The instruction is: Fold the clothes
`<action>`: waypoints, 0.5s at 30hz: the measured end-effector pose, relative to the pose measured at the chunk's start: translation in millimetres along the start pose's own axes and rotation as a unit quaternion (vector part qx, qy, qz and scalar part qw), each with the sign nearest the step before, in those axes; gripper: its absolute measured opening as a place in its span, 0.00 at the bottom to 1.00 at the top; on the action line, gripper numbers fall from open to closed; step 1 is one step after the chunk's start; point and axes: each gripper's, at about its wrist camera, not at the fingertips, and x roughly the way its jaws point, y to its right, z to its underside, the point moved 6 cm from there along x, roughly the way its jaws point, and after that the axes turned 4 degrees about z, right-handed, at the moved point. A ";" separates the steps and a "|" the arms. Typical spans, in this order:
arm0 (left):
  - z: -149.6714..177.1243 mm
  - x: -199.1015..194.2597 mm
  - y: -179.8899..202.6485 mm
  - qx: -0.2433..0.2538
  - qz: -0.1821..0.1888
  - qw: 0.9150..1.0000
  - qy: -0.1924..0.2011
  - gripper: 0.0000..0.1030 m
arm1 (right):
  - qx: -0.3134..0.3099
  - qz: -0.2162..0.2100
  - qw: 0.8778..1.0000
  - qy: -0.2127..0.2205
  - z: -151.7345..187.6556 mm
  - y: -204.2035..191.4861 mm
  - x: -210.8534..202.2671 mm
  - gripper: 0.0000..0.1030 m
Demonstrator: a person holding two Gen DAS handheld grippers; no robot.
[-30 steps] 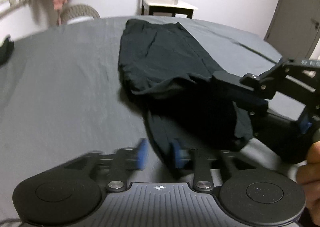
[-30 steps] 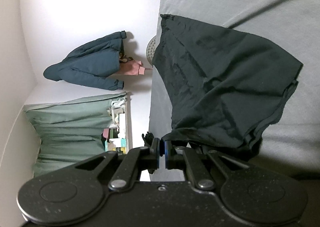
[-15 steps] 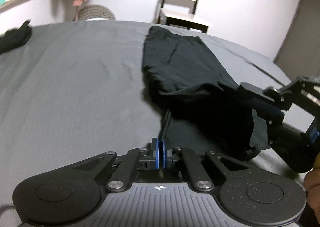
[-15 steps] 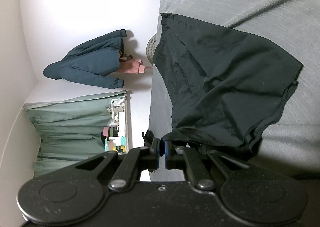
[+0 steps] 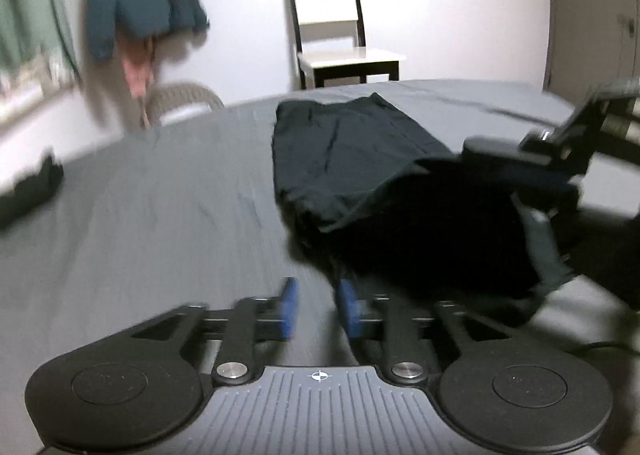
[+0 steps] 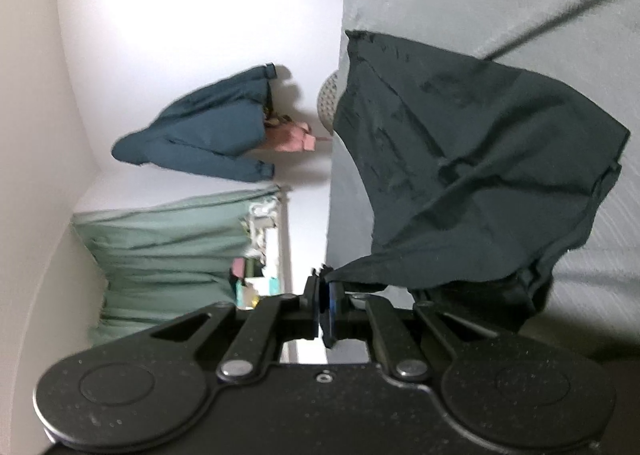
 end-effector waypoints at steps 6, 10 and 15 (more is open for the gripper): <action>-9.3 13.7 20.5 0.075 -0.021 0.996 0.031 0.75 | -0.004 -0.026 1.000 0.002 -2.7 -6.4 -0.2 0.05; -16.1 25.7 22.0 0.108 -0.056 0.992 0.036 0.75 | -0.003 -0.028 1.000 0.004 -2.5 -6.0 2.5 0.05; -26.8 33.8 17.5 0.138 -0.077 0.987 0.035 0.75 | 0.001 -0.041 0.999 0.020 -7.6 -5.7 -1.2 0.05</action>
